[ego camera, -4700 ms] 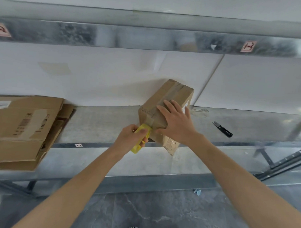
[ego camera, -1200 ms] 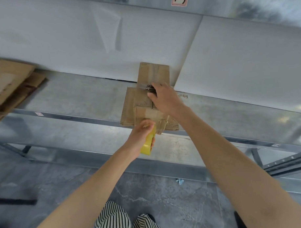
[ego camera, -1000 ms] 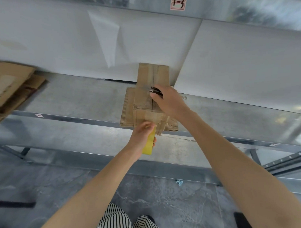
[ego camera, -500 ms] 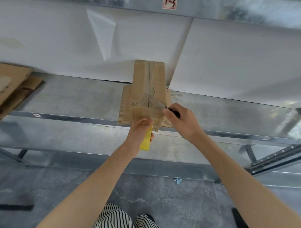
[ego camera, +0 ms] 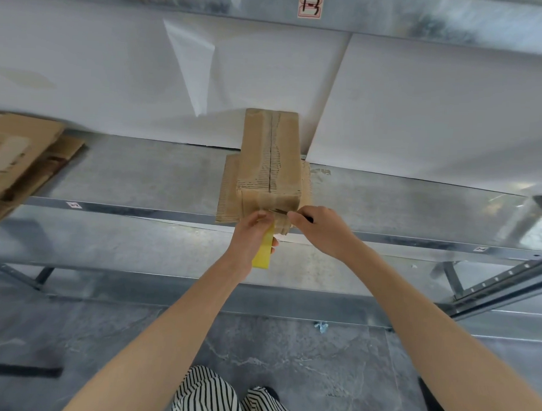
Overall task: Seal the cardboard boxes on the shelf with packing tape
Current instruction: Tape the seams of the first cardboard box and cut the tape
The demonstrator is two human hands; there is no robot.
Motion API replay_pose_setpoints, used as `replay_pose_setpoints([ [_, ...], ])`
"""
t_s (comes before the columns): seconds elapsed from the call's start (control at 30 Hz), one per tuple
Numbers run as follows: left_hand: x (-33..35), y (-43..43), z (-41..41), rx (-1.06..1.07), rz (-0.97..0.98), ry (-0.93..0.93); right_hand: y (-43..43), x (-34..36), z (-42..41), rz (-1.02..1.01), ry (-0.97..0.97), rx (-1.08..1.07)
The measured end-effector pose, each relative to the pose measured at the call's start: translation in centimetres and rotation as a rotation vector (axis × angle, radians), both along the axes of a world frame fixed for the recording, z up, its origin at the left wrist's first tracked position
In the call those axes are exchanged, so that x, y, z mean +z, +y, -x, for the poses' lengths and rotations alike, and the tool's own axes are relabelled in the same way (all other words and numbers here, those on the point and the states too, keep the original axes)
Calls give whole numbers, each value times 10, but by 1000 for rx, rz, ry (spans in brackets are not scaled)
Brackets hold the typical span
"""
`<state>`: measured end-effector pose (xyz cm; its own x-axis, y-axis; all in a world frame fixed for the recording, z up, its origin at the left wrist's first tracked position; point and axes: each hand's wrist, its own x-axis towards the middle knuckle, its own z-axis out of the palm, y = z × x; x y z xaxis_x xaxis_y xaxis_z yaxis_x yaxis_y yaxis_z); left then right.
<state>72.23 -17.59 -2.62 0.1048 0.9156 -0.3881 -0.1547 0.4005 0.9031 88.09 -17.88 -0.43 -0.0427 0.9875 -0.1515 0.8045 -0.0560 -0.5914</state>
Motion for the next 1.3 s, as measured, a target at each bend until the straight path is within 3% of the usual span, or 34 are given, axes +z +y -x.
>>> replay_pose_setpoints([
  [0.47, 0, 1, 3, 3, 31, 17, 2, -7, -15, -64, 58, -59],
  [0.77, -3, 3, 5, -44, -6, 28, 10, -39, -81, -101, -118, -251],
  [1.13, -8, 6, 4, -21, 7, -2, 47, -75, -82, -78, -398, -412],
  [1.23, -5, 5, 3, -15, 12, -3, 53, -54, -68, -48, -335, -447],
  [1.3, -4, 4, 3, -14, 14, 5, 54, -31, -48, -248, -160, -465],
])
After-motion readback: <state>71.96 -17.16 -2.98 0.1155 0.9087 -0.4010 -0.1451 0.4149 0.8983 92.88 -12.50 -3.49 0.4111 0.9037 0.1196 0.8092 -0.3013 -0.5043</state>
